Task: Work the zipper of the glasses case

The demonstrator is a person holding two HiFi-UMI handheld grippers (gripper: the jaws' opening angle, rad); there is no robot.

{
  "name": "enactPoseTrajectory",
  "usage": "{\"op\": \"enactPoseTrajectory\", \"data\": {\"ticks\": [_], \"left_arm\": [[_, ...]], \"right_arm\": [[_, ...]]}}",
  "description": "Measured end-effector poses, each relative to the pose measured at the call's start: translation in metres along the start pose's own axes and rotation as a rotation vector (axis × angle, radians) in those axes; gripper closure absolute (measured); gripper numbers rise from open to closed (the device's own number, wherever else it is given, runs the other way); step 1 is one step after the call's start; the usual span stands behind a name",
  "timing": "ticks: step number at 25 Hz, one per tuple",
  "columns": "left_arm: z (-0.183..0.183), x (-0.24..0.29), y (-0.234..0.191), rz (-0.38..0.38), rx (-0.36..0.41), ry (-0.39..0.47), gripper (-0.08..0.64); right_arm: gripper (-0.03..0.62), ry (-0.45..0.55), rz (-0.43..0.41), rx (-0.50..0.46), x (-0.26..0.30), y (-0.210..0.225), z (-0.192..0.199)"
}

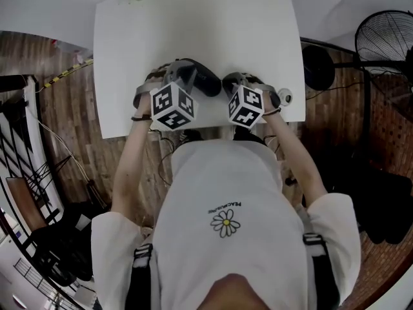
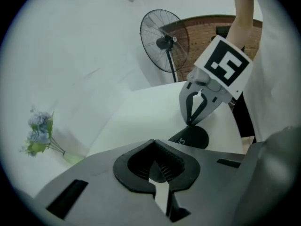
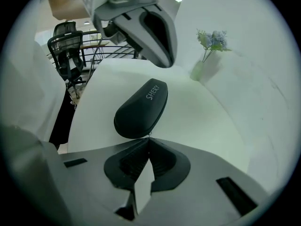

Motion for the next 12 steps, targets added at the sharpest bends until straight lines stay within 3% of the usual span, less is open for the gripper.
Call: {"op": "enactPoseTrajectory", "data": {"ticks": [4,6,10,12], "left_arm": [[-0.002,0.029,0.009,0.121,0.139,-0.047,0.545],[-0.001,0.036,0.019,0.139,0.179,-0.063,0.545],[-0.002,0.041,0.017,0.140,0.079,-0.020,0.546],[-0.002,0.044,0.016,0.114,0.076,-0.005,0.548]], "right_arm": [[0.583,0.000,-0.001,0.000,-0.001,-0.003,0.001],[0.584,-0.005,-0.002,-0.010,-0.001,-0.003,0.002],[0.584,-0.028,-0.019,-0.013,-0.001,-0.001,0.006],[0.584,-0.047,-0.044,-0.023,-0.002,-0.003,0.008]]}}
Point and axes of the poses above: the fingertips, and each gripper's own axes: x forward along the fingers, y to its right, z out of its underside, the point moved 2 cm from there along -x, backward along the fingers, and after that the axes turned 13 degrees about x, right-handed, at the moved point
